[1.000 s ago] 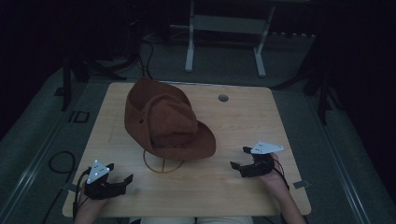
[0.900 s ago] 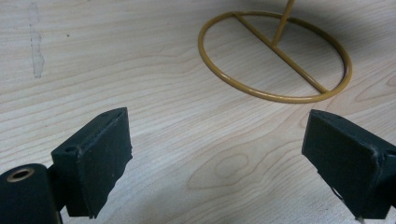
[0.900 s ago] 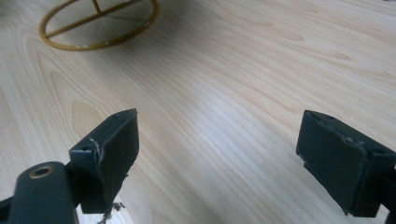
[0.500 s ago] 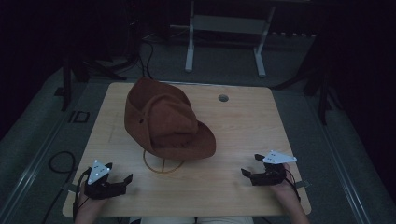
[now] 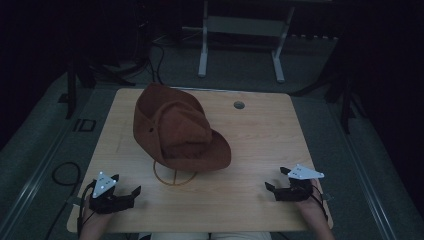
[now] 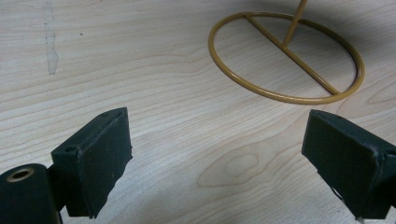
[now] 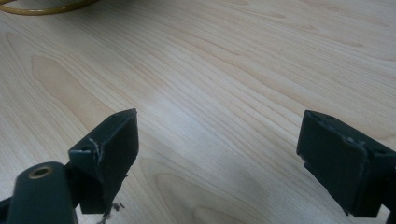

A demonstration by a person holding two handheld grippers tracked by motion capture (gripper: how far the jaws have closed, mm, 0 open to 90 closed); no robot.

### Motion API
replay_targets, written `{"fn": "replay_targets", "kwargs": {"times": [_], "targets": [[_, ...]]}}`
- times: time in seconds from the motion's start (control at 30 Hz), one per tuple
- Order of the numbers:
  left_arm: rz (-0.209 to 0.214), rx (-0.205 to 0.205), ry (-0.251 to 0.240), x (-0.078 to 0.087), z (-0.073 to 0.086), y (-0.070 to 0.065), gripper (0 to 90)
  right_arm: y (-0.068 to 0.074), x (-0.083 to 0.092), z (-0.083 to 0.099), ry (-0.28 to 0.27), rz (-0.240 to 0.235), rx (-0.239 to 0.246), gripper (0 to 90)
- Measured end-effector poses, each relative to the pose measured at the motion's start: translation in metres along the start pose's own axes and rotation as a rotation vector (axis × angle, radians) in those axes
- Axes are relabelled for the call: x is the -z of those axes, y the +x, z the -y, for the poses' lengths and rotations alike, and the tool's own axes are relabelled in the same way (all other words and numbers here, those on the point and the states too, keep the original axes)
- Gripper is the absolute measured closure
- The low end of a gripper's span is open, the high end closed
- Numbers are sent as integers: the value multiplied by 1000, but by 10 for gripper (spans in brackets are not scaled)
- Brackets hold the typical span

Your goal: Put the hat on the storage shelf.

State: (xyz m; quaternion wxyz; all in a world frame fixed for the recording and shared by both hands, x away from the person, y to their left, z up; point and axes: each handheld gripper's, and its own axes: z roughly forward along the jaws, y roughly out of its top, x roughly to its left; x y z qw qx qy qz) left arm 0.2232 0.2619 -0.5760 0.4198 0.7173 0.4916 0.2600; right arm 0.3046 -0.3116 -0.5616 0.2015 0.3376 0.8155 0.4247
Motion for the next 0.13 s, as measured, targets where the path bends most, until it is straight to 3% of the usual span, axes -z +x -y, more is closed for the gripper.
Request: {"fn": "replay_targets", "kwargs": {"times": [0.13], "targets": [[1,1,-3,0,0,0,91,1,-1,0,8,0,8,127]]}}
